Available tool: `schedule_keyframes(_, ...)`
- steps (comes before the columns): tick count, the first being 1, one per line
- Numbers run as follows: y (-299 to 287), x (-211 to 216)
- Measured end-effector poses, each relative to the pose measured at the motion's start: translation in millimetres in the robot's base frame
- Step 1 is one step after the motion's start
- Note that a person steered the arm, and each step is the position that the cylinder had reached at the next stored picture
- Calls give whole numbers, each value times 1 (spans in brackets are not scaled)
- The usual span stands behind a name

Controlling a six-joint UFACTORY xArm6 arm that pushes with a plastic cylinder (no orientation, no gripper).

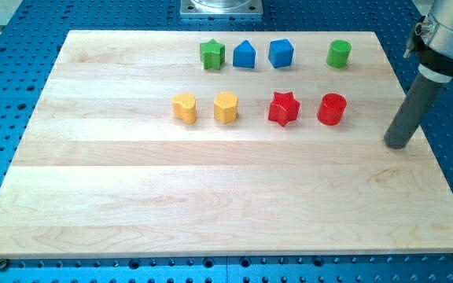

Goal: Place your arm right to red circle

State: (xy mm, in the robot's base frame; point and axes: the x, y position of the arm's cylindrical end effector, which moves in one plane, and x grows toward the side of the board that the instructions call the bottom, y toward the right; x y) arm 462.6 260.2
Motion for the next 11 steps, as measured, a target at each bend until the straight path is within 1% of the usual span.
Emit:
schedule_keyframes(2,-1,-37)
schedule_keyframes(5,10,-40)
schedule_keyframes(8,37,-40)
schedule_keyframes(9,36,-55)
schedule_keyframes(10,32,-81)
schedule_keyframes(11,-1,-80)
